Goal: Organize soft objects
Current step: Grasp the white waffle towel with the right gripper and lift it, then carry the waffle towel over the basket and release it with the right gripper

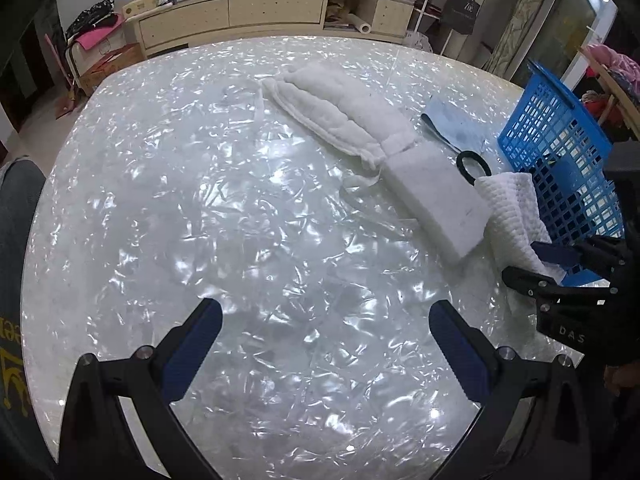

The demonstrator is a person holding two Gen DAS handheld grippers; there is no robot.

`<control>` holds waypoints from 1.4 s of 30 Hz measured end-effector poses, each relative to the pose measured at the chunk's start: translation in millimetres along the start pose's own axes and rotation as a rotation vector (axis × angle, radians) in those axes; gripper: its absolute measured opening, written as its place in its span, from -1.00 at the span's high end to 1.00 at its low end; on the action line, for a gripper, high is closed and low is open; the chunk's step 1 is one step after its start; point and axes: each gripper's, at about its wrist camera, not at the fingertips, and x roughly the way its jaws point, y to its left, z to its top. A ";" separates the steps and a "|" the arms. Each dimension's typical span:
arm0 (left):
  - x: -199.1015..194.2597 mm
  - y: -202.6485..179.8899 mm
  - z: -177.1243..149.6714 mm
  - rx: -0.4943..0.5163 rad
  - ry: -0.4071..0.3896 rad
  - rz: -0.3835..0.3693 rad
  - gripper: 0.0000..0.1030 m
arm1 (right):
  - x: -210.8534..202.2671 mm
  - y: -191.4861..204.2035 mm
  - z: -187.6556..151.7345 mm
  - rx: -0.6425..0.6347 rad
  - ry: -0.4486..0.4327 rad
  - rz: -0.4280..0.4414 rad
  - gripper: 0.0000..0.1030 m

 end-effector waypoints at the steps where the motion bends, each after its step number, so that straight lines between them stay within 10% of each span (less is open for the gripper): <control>1: -1.4 0.1 -0.5 -0.001 -0.003 -0.005 -1.00 | -1.1 0.6 -3.6 -0.004 -0.003 -0.003 0.36; 8: -10.0 13.4 -2.6 -0.080 -0.020 -0.073 -1.00 | -21.9 3.7 -22.9 0.009 -0.020 0.031 0.67; 42: -136.9 -91.4 4.0 0.099 -0.185 -0.055 -1.00 | -209.8 -41.9 -80.2 0.038 -0.341 0.149 0.70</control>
